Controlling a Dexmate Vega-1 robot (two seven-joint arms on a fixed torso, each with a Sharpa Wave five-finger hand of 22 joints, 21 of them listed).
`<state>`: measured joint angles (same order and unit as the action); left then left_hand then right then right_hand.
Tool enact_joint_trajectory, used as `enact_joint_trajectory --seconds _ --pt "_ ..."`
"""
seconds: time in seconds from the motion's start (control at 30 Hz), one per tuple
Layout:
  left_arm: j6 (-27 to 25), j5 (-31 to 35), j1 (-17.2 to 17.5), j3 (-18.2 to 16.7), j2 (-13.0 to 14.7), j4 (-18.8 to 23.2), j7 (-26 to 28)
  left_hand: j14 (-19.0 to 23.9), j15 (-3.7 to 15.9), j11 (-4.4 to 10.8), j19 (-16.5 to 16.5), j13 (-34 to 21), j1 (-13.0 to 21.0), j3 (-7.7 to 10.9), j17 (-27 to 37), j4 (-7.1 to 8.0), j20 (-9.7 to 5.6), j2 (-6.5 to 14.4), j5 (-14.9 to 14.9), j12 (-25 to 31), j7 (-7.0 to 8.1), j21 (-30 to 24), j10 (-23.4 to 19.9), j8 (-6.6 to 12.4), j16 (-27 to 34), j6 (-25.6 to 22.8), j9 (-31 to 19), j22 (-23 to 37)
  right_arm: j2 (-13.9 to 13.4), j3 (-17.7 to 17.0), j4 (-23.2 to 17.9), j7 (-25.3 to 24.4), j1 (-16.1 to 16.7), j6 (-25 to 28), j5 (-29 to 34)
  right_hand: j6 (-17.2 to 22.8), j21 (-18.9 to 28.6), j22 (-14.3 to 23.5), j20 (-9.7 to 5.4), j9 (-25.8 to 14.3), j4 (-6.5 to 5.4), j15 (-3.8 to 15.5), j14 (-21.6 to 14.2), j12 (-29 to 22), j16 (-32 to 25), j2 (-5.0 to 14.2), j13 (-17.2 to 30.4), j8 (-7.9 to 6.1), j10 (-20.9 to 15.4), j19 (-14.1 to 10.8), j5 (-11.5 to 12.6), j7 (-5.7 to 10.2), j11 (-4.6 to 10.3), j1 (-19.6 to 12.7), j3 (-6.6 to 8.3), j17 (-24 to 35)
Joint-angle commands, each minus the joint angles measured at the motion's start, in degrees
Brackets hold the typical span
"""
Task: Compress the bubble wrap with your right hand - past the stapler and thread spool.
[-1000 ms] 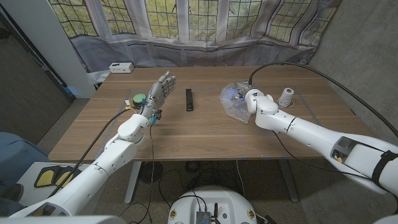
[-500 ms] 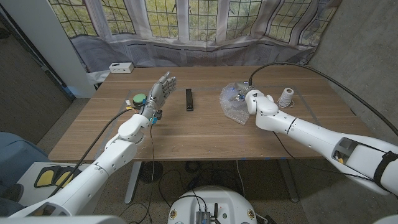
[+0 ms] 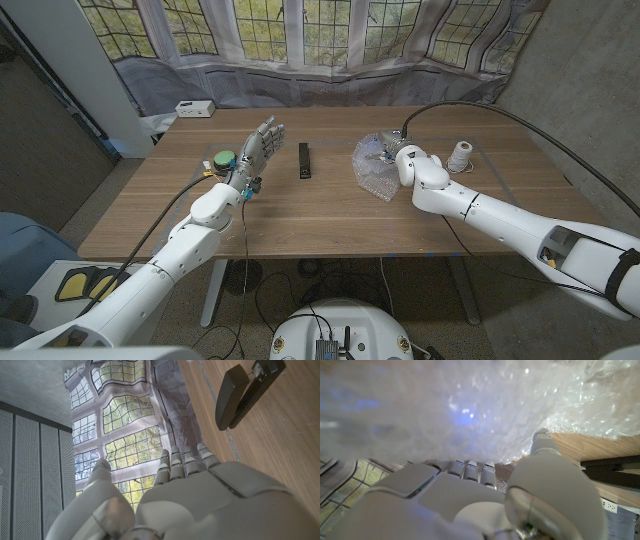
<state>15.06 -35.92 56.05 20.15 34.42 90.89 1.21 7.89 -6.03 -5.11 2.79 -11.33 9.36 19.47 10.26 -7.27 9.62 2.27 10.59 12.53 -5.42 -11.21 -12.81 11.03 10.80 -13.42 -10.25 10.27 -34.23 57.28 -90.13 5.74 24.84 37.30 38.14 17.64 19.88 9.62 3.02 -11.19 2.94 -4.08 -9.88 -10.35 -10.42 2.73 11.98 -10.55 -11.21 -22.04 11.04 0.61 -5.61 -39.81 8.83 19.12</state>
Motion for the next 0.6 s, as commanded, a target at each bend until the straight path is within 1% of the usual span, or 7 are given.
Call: enact_joint_trajectory --seconds 0.03,0.13,0.3,0.47,0.5,0.53,0.6 --pt "-0.2 -0.2 0.1 0.1 0.1 0.0 -0.3 0.7 0.05 -0.20 0.1 -0.1 0.4 0.27 0.1 0.04 0.18 0.5 -0.1 0.1 0.07 -0.4 -0.3 0.02 0.3 -0.4 -0.2 0.2 -1.6 -5.0 -4.6 -4.4 3.8 -2.7 -3.1 -0.9 -0.5 0.2 -0.22 -0.1 -0.34 0.25 0.2 -0.5 -0.3 -0.05 0.0 0.38 0.0 0.5 0.2 -0.39 0.13 0.6 0.30 -0.1" --pt "-0.1 -0.2 0.0 0.2 0.0 -0.1 -0.5 0.8 0.04 -0.23 0.2 -0.1 0.4 0.29 0.1 0.04 0.18 0.5 -0.1 0.1 0.07 -0.4 -0.3 0.01 0.3 -0.4 -0.2 0.2 -1.8 -7.6 -5.6 -6.9 5.6 -4.7 -5.9 -1.6 -0.7 0.2 -0.40 -0.1 -0.48 0.41 0.1 -0.7 -0.5 0.19 0.0 0.49 -0.3 0.4 0.2 -0.71 -0.05 0.9 0.32 -0.2" --pt "0.0 -0.2 -0.2 0.2 0.1 -0.2 -0.7 0.8 0.03 -0.21 0.2 -0.1 0.4 0.31 0.1 0.03 0.04 0.5 -0.1 0.2 0.06 -0.4 -0.5 -0.01 0.3 -0.4 -0.2 0.2 -2.3 -11.0 -6.9 -12.4 8.6 -9.5 -9.5 -4.5 -1.0 0.2 -1.07 -0.1 -0.74 0.50 -0.2 -1.0 -0.9 0.63 -0.1 0.82 -0.8 -0.3 0.1 -2.16 -0.31 1.9 0.32 -0.6" --pt "-0.3 -0.2 -0.2 0.2 0.3 -0.1 -0.8 0.8 0.01 -0.19 0.3 -0.1 0.4 0.33 0.1 0.03 -0.10 0.6 -0.1 0.1 -0.04 -0.4 -0.5 -0.03 0.3 -0.4 -0.2 0.2 -2.3 -14.1 -7.4 -17.0 11.1 -14.2 -12.8 -5.6 -1.2 0.2 -1.47 0.0 -0.73 0.44 -0.4 -1.1 -1.0 0.88 -0.2 0.70 -0.8 -0.6 0.1 -2.96 -0.47 2.2 0.42 -0.8" --pt "-0.4 -0.3 -0.2 0.2 0.4 0.0 -0.9 0.9 0.03 -0.17 0.3 -0.1 0.4 0.33 0.1 0.03 -0.09 0.6 -0.1 0.1 -0.05 -0.4 -0.5 -0.03 0.3 -0.4 -0.2 0.2 -2.3 -14.5 -7.5 -17.8 11.5 -15.1 -13.3 -4.5 -1.4 0.1 -1.49 -0.1 -0.75 0.43 -0.5 -1.1 -1.1 1.03 -0.2 0.05 -0.8 -0.7 0.0 -2.96 -0.52 2.4 0.47 -1.0" --pt "-0.4 -0.3 -0.2 0.2 0.5 0.0 -1.0 0.9 0.03 -0.16 0.3 -0.1 0.4 0.34 0.1 0.03 -0.11 0.6 -0.1 0.1 -0.06 -0.4 -0.4 -0.03 0.3 -0.3 -0.2 0.2 -2.4 -14.9 -7.6 -18.1 11.7 -15.7 -13.8 -2.5 -1.7 0.1 -1.48 -0.1 -0.63 0.45 -0.7 -1.2 -1.1 1.05 -0.3 -0.89 -1.1 -1.0 0.0 -3.20 -0.55 2.5 0.52 -1.3" --pt "-0.5 -0.3 -0.2 0.1 0.6 0.1 -1.1 0.9 0.04 -0.05 0.3 -0.1 0.4 0.34 0.1 0.03 -0.10 0.6 -0.1 0.1 -0.06 -0.4 -0.4 -0.03 0.3 -0.3 -0.2 0.2 -2.5 -15.5 -7.9 -18.8 12.2 -16.4 -14.3 -0.6 -1.9 0.1 -1.58 -0.2 -0.61 0.57 -0.8 -1.3 -1.1 1.25 -0.3 -1.61 -1.4 -1.3 -0.1 -2.92 -0.64 2.8 0.59 -1.5"
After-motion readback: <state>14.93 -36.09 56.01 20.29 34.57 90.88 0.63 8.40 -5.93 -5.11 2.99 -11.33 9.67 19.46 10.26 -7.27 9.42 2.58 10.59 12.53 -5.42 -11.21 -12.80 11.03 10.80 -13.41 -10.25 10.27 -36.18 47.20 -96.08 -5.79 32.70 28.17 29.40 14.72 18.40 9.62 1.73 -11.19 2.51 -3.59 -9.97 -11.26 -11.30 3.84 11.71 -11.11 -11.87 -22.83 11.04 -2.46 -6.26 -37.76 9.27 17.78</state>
